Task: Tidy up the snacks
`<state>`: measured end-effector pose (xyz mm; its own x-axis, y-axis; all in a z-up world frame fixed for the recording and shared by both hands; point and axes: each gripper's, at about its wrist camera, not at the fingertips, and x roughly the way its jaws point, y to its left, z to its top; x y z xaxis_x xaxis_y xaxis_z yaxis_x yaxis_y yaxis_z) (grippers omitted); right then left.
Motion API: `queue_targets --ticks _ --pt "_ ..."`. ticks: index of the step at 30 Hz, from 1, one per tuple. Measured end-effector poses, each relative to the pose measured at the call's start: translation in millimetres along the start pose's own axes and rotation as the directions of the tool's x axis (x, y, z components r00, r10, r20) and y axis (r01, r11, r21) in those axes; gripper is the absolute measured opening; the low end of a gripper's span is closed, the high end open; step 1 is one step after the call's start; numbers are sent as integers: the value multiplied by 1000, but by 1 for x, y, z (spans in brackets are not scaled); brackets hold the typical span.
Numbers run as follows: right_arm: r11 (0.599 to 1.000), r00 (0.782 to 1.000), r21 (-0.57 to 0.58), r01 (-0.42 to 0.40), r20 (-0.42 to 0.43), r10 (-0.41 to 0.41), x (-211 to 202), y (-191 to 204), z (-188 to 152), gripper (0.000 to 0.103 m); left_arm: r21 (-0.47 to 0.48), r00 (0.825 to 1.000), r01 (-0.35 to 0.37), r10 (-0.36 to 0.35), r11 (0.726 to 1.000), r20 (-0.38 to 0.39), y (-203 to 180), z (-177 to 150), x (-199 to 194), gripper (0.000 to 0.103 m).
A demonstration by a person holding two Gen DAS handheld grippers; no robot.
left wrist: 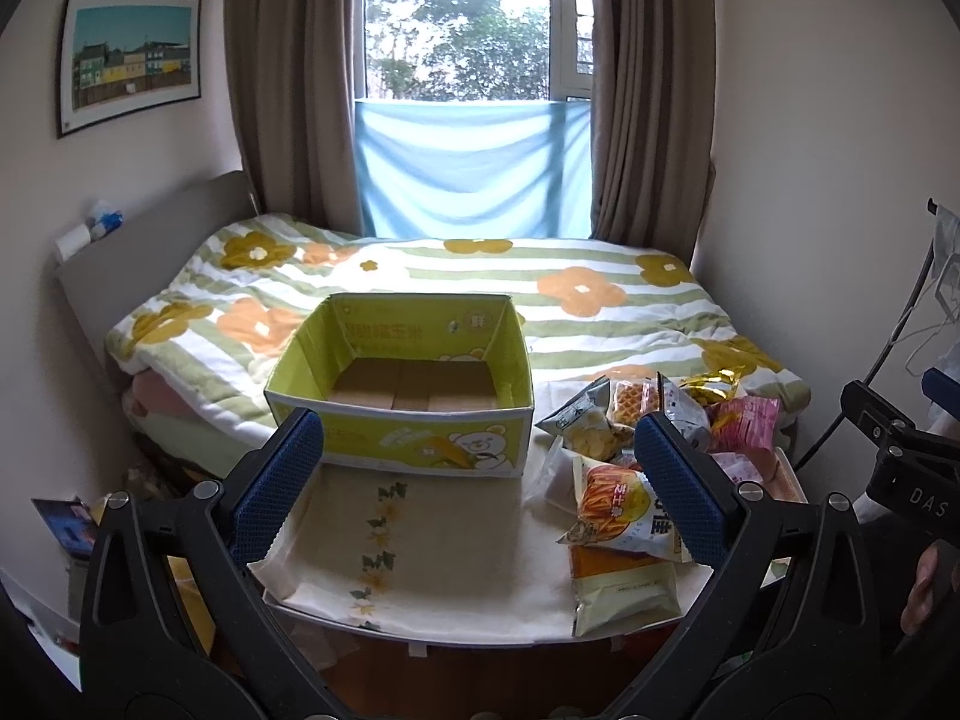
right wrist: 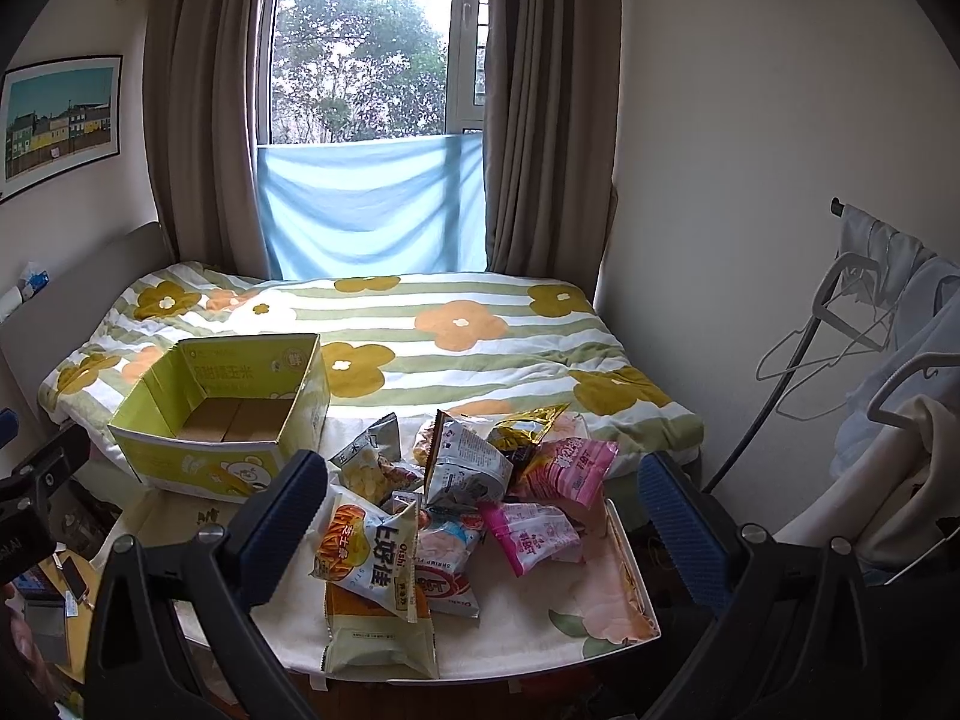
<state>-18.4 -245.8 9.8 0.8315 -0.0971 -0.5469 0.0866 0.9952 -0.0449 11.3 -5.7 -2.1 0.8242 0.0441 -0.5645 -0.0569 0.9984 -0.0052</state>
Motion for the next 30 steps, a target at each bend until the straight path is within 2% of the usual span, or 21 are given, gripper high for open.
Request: queue_targets --ticks 20,26,30 --pt "1000 1000 3 -2 -2 2 5 1 -3 102 -3 999 33 -33 999 3 1 -5 -2 103" --pt "1000 1000 19 -17 -21 17 6 -2 -8 103 -9 995 77 -77 997 -57 2 -5 7 103" --pt "1000 999 17 -13 -34 14 11 -10 -17 103 28 989 110 -106 994 -107 -2 -13 24 103"
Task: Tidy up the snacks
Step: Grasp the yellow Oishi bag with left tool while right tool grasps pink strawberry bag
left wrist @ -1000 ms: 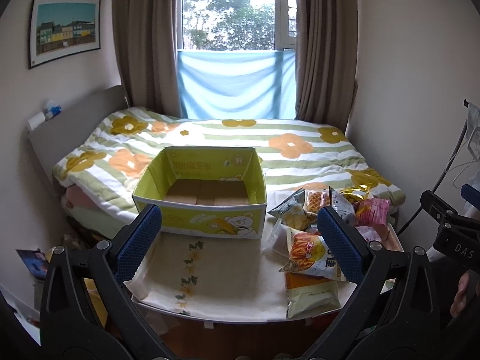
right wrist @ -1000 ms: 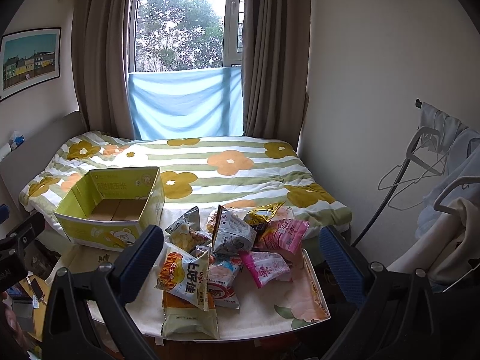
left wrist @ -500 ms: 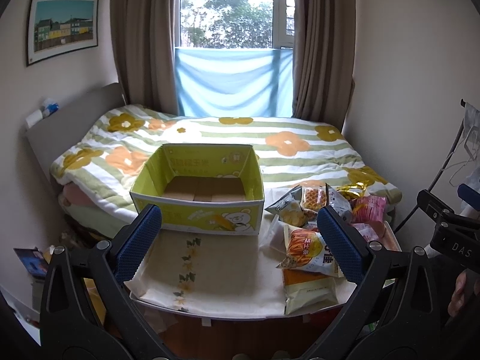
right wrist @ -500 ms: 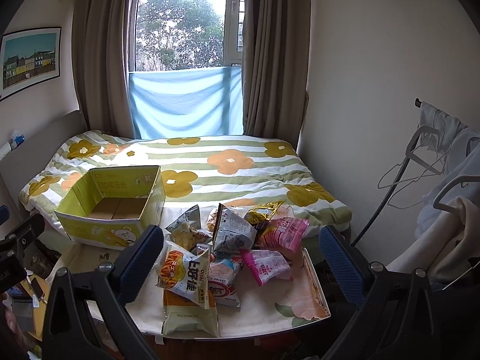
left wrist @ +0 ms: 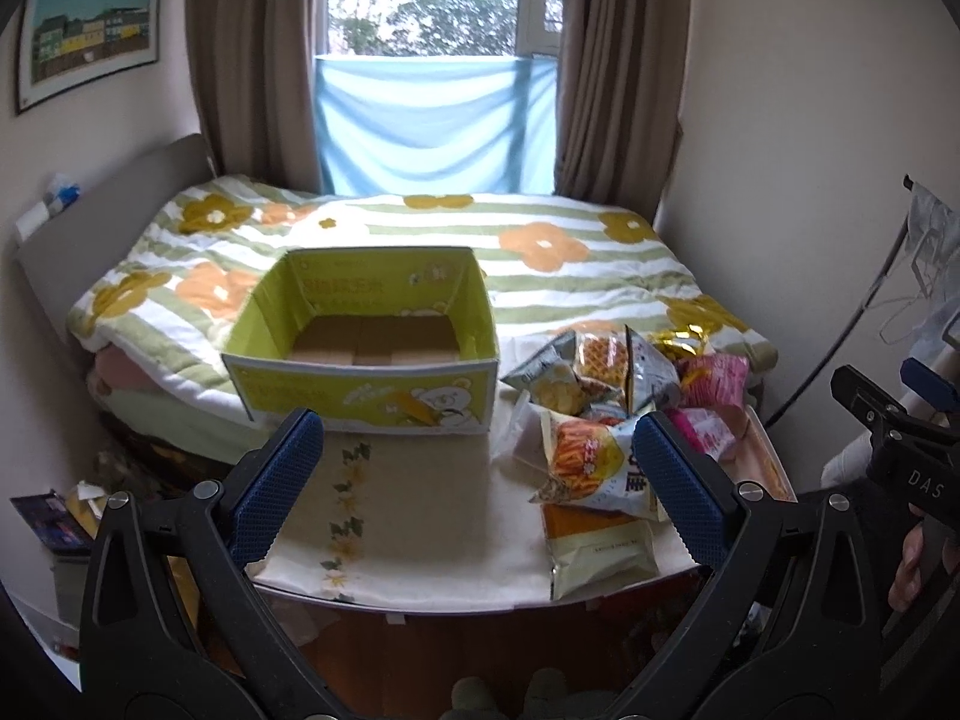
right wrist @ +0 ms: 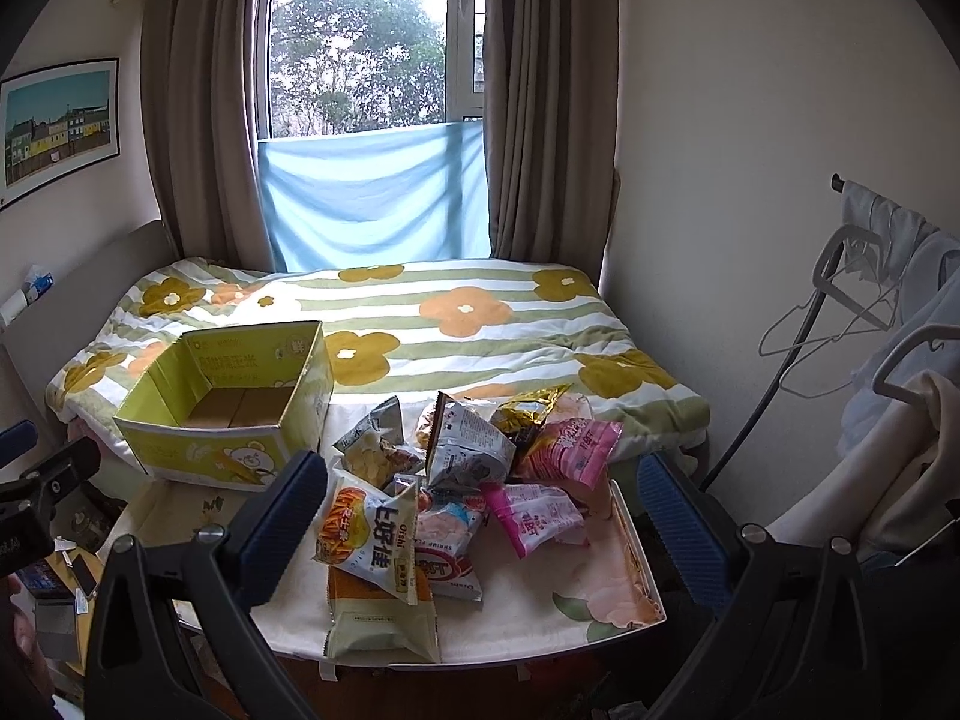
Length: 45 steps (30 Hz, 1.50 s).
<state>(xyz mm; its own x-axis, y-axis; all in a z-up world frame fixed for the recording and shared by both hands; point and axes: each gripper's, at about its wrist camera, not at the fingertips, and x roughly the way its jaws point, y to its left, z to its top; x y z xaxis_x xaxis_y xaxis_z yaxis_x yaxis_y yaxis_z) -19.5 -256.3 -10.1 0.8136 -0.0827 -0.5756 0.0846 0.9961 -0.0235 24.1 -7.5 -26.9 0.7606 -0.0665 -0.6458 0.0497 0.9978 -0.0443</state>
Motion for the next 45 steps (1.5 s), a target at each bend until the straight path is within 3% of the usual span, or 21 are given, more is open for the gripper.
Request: queue_targets --ticks 7,12,20,23,31,35,40,45 --pt "999 996 -10 -33 -79 32 31 -28 -18 102 3 994 79 -79 997 -79 -24 -12 43 103" --pt "996 988 -58 -73 -141 64 67 -52 -26 102 24 990 52 -49 998 -131 -51 -24 83 103" --pt "986 953 -60 -156 -273 134 136 -84 -42 103 -96 945 118 -142 988 -293 -94 -36 146 103" --pt "982 939 -57 -181 -306 156 156 -92 -43 102 -72 937 94 -112 993 -331 -116 -39 166 103" --pt "965 903 -76 -250 -378 204 207 -99 -57 102 52 923 -32 50 998 -382 -156 -58 220 103" --pt "957 882 -72 -281 -414 228 229 -101 -65 102 75 913 -97 119 992 -391 -157 -65 240 103" --pt "948 872 -95 -304 -428 236 245 -102 -71 102 103 904 -159 186 982 -384 -156 -68 257 103" --pt "936 859 -110 -335 -444 255 259 -101 -75 103 95 894 -181 204 979 -399 -147 -67 270 95"
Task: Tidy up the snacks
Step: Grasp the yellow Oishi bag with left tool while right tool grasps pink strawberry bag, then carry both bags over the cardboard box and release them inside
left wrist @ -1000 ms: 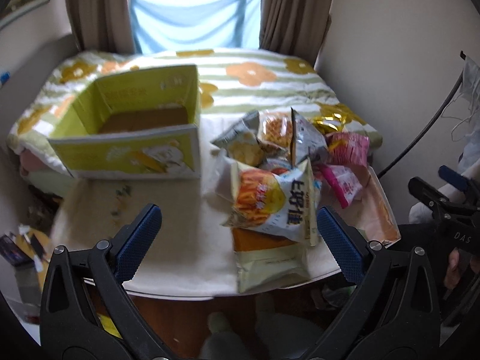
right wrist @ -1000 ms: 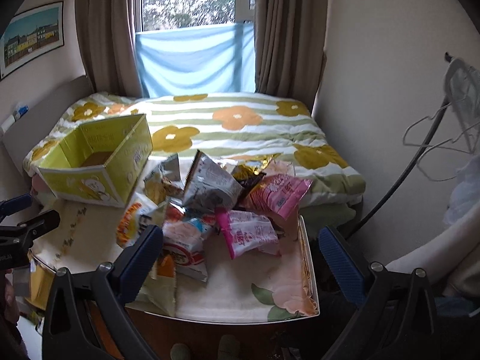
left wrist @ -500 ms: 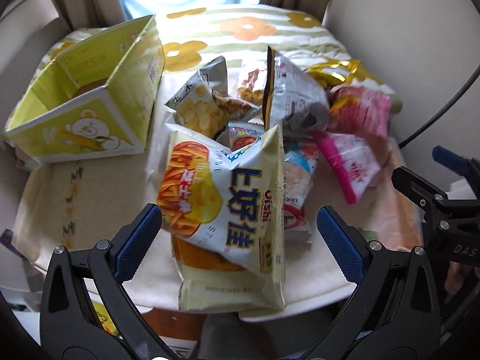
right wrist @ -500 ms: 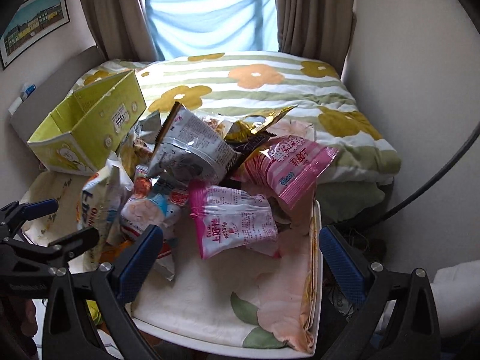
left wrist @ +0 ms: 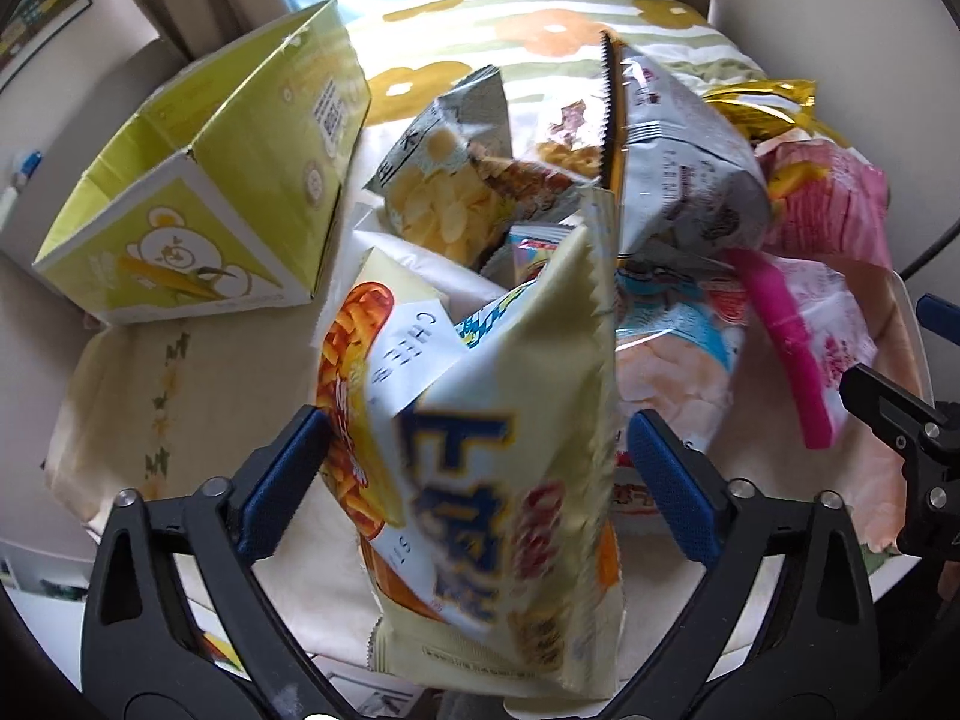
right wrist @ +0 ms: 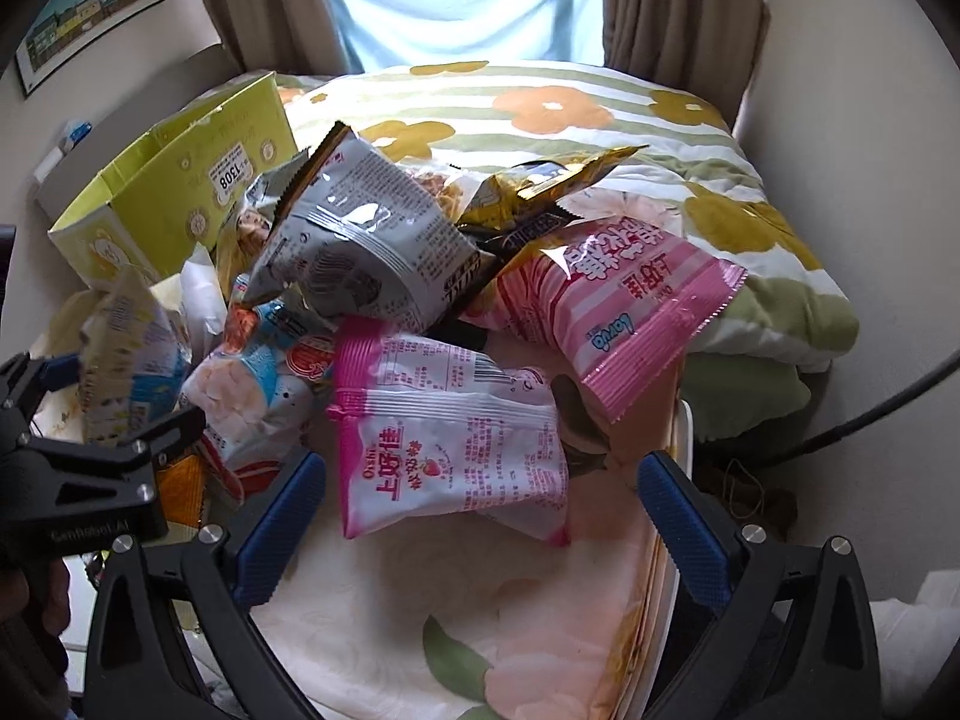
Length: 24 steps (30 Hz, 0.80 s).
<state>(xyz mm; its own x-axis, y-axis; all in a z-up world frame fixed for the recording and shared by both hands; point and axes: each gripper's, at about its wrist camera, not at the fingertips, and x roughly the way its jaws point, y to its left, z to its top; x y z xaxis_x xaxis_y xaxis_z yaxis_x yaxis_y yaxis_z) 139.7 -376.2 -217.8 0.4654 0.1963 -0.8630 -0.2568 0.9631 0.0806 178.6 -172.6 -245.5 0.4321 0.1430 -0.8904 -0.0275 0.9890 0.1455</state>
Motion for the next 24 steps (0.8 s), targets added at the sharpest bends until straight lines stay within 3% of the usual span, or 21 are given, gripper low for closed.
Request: queue_targets --ticks 3,5,7,12,21,24 --pt "1000 999 -4 -27 -18 27 8 0 3 103 -19 1000 4 -5 1000 -16 9 0 6 81" --pt "999 999 -24 -41 -18 40 9 3 3 103 -17 1000 -4 3 1000 -29 14 -1 7 63" --pt "998 999 -50 -49 -26 48 9 3 2 103 1 999 -19 19 1000 -32 16 -1 8 53" --pt "996 995 -54 -75 -67 71 17 3 3 103 6 999 -9 10 1000 -46 22 -1 8 46" --pt "996 995 -89 -7 -99 -2 50 19 10 102 -34 997 17 -19 999 -69 33 -1 6 45" --pt "995 994 -102 20 -101 -31 60 22 10 86 -45 997 16 -20 999 -74 35 -3 5 45"
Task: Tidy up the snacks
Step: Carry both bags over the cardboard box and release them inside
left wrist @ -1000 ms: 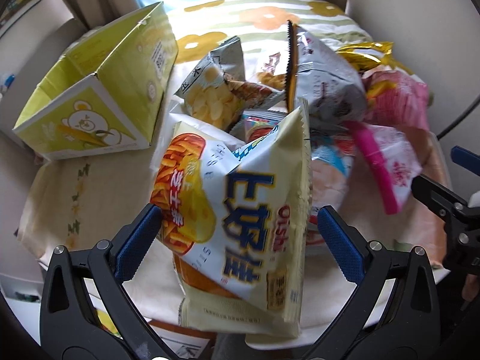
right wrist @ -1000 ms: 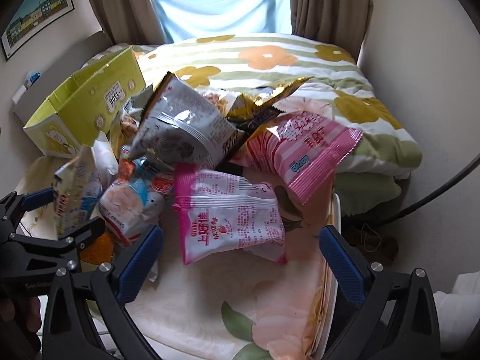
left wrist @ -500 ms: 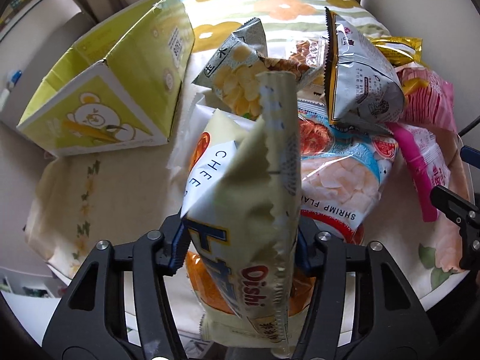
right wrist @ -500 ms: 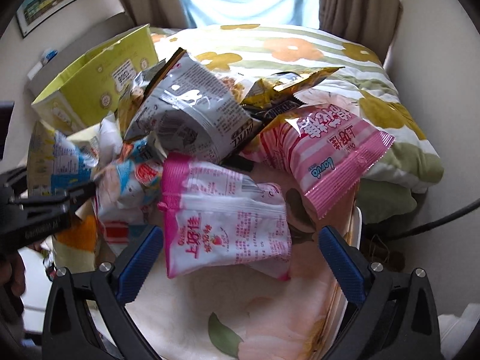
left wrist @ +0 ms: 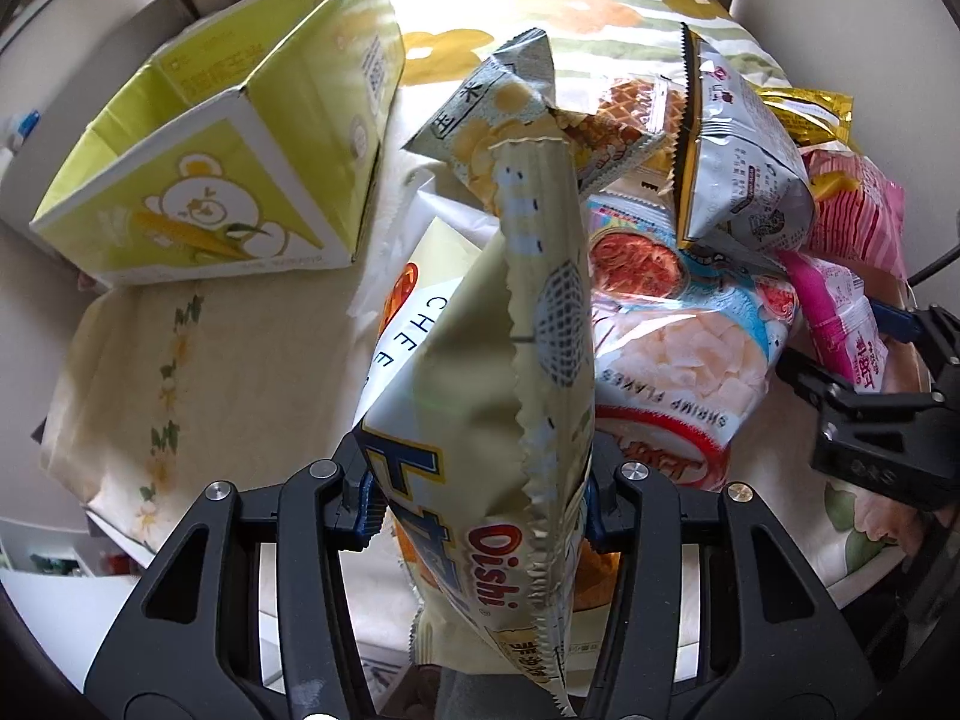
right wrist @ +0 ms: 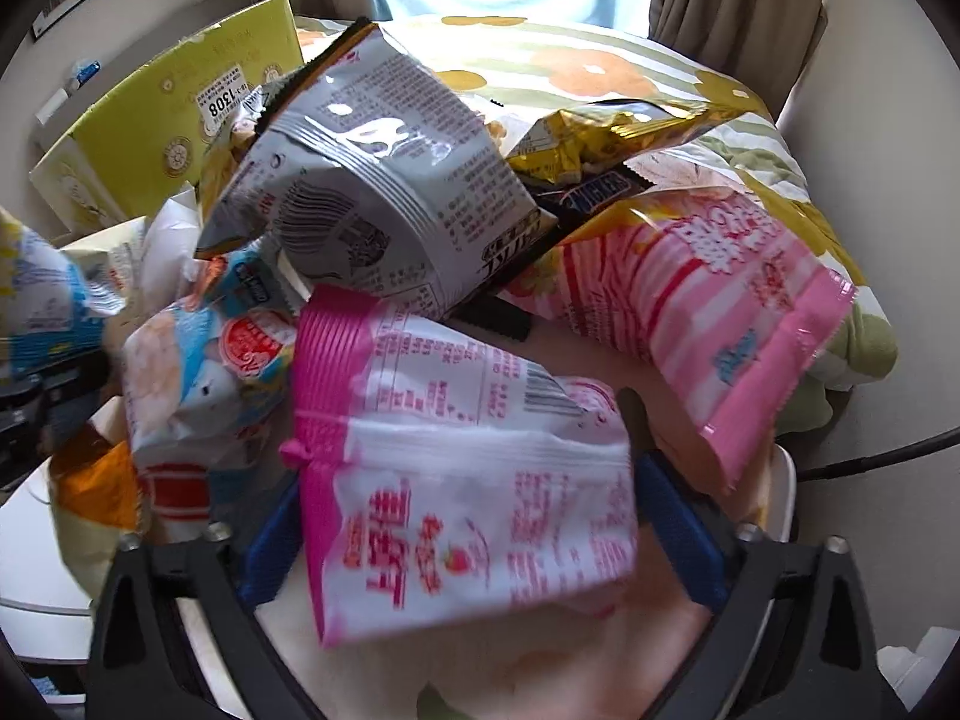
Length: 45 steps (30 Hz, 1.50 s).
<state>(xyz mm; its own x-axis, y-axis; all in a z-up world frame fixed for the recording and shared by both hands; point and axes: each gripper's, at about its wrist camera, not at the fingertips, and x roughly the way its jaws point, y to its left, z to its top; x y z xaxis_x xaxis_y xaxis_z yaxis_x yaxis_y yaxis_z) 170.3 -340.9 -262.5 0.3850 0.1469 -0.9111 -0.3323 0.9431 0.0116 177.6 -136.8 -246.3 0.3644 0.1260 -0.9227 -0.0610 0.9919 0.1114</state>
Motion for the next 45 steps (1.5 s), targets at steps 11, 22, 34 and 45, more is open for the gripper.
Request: queue_targets --ticks 11,22,34,45 --pt "999 998 -28 31 62 -30 -15 0 -12 51 -10 999 17 -16 1000 39 5 -3 -10 44" --pt "1000 994 13 17 107 -19 -52 9 -11 42 -27 993 22 -19 999 117 16 -6 -50 44" --pt "1000 974 -15 -7 225 10 -125 42 34 42 -83 957 31 -6 996 290 63 13 -125 44" --pt "998 940 -58 -21 340 40 -158 126 115 42 -67 912 87 -52 994 406 167 63 -153 44"
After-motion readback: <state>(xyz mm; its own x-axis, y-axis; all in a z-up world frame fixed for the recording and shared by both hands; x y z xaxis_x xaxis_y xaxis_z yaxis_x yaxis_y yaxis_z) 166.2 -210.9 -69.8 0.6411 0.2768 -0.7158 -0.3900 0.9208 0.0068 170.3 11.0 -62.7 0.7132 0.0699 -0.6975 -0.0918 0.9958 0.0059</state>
